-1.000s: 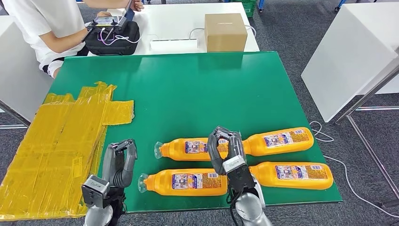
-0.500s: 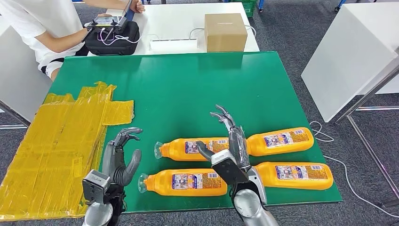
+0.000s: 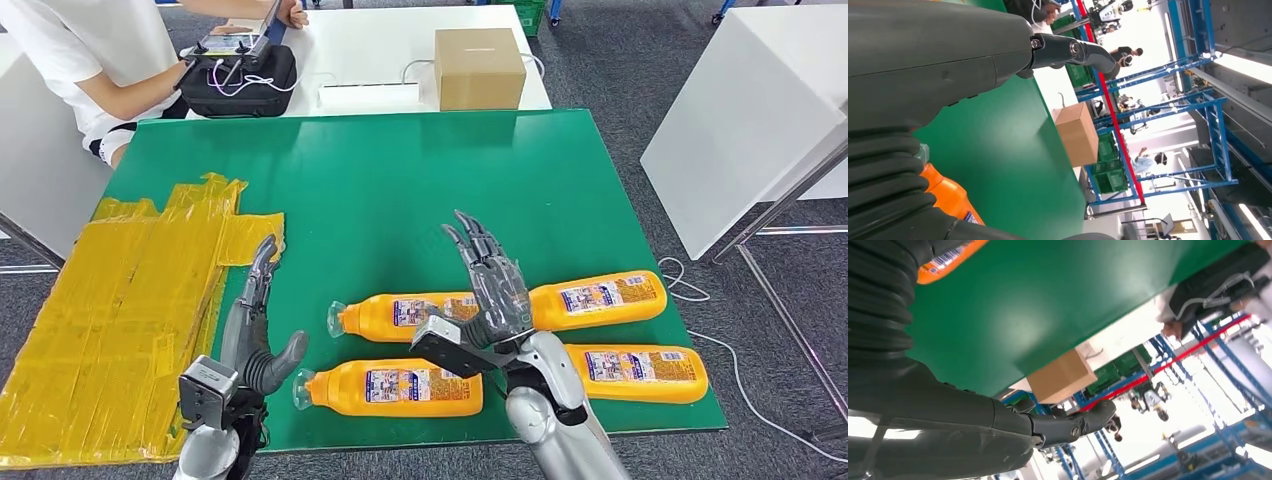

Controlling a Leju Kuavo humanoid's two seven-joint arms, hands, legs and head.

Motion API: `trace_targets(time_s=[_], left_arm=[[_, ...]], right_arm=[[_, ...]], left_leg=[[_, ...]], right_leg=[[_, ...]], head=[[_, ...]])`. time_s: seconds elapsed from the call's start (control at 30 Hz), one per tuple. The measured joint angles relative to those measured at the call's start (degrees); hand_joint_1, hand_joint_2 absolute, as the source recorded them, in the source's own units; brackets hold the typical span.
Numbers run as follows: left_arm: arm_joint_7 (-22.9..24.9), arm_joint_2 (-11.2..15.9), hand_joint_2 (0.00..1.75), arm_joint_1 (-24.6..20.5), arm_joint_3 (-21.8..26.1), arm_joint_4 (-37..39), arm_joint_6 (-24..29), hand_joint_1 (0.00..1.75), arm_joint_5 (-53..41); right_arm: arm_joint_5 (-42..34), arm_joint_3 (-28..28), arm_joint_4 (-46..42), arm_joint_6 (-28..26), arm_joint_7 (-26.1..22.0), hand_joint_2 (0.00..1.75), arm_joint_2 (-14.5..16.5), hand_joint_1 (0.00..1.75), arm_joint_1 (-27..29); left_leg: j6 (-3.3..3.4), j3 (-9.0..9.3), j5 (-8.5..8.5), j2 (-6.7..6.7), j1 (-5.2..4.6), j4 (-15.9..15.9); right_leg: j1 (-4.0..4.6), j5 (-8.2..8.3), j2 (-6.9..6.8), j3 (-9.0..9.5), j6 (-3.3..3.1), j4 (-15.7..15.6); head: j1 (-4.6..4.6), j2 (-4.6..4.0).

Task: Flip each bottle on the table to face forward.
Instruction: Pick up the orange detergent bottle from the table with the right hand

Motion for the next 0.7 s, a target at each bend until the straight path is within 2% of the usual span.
trace_targets(time_s=[0.23,0.7], left_arm=[[-0.4,-0.2,1.75,-0.7,0.1,0.0,-1.2,0.0,0.9],[-0.9,-0.5,1.75,-1.1,0.2,0.0,-1.9,0.0,1.8]], right_arm=[[1.0,3.2,4.3,3.4,0.8,1.75,-1.0,0.0,-2.6],[1.1,6.0,10.4,5.8,1.5,1.75,-1.4,0.0,-5.6]], left_leg=[[0.0,0.0,0.0,0.0,0.0,0.0],[0.0,-0.01,0.0,0.0,0.0,0.0]], right_leg=[[0.0,0.0,0.0,0.0,0.0,0.0],[0.0,0.0,0.0,0.0,0.0,0.0]], head=[[0.0,0.0],[0.01,0.0]])
